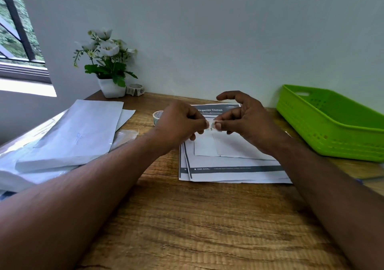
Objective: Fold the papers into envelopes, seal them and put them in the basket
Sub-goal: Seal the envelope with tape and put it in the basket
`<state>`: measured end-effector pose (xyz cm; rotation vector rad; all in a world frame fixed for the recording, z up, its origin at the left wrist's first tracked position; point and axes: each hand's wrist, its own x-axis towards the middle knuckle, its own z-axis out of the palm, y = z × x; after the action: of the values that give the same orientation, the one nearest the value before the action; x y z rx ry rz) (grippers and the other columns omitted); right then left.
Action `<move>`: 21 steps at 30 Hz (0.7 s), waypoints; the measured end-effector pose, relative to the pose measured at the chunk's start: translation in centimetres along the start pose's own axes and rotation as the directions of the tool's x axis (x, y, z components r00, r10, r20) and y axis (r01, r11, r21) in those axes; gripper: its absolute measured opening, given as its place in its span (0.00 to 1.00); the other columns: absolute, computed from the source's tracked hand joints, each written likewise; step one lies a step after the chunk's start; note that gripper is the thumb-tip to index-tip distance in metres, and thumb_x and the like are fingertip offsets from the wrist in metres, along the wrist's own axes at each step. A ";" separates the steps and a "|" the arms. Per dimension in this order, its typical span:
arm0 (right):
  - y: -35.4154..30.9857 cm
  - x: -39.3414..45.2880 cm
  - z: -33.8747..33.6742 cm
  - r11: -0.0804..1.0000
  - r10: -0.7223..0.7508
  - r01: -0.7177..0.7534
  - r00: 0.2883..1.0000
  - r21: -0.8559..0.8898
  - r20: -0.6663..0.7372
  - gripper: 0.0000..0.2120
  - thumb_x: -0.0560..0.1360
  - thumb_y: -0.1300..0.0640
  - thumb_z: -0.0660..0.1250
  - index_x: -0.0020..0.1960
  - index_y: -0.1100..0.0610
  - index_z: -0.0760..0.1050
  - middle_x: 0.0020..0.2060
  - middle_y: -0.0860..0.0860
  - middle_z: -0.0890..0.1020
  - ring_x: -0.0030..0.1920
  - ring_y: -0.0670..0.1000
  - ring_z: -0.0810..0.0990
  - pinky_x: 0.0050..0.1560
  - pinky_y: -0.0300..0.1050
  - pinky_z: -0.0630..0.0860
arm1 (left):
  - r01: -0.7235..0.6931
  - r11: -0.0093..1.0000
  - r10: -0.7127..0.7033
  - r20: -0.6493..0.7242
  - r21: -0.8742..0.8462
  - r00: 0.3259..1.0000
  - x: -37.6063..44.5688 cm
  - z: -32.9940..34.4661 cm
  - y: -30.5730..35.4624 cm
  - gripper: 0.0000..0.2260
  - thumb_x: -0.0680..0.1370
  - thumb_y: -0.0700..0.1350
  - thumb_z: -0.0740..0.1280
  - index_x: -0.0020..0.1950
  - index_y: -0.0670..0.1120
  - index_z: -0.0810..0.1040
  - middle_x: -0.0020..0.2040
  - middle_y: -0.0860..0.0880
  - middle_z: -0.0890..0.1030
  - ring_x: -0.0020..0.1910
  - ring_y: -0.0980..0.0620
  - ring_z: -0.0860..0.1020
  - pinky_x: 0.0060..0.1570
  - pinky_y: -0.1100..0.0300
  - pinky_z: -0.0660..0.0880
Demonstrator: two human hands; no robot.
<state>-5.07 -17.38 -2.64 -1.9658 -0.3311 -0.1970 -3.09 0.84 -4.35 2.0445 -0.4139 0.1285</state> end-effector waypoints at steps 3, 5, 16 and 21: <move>0.1 0.2 0.1 0.998 0.015 -0.012 0.999 0.066 -0.036 0.27 0.67 0.69 0.74 0.60 0.50 0.73 0.44 0.54 0.85 0.44 0.54 0.84 0.42 0.45 0.80 | 0.043 0.995 -0.041 0.018 -0.089 0.999 0.0 -0.1 -0.1 0.04 0.75 0.42 0.71 0.44 0.44 0.85 0.38 0.49 0.85 0.29 0.57 0.78 0.33 0.63 0.75; 0.3 0.3 0.0 0.986 0.045 -0.028 0.994 0.162 -0.100 0.22 0.68 0.69 0.73 0.57 0.51 0.75 0.45 0.55 0.85 0.46 0.55 0.84 0.44 0.47 0.81 | 0.074 0.979 -0.074 0.009 -0.192 0.997 0.0 -0.2 -0.1 0.04 0.75 0.41 0.71 0.45 0.42 0.85 0.38 0.48 0.85 0.28 0.55 0.78 0.31 0.63 0.73; 0.7 0.3 1.5 0.942 0.165 -0.131 0.982 0.309 -0.088 0.04 0.69 0.57 0.74 0.42 0.56 0.82 0.39 0.55 0.83 0.40 0.52 0.81 0.39 0.46 0.76 | 0.102 0.919 -0.157 -0.118 -0.380 0.981 -0.5 0.1 0.3 0.04 0.76 0.40 0.71 0.44 0.41 0.84 0.38 0.45 0.85 0.28 0.52 0.79 0.29 0.62 0.73; 0.9 0.6 2.1 0.950 0.132 -0.064 0.970 0.306 -0.205 0.04 0.69 0.62 0.74 0.43 0.57 0.82 0.37 0.55 0.84 0.36 0.51 0.82 0.36 0.43 0.78 | 0.116 0.904 -0.183 -0.128 -0.411 0.975 -0.7 0.2 0.6 0.03 0.75 0.40 0.71 0.44 0.40 0.84 0.37 0.43 0.85 0.27 0.51 0.79 0.27 0.62 0.73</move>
<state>-4.19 -15.76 -4.10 -1.6377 -0.1063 -0.2840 -3.99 0.62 -4.15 1.6361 -0.1603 0.1063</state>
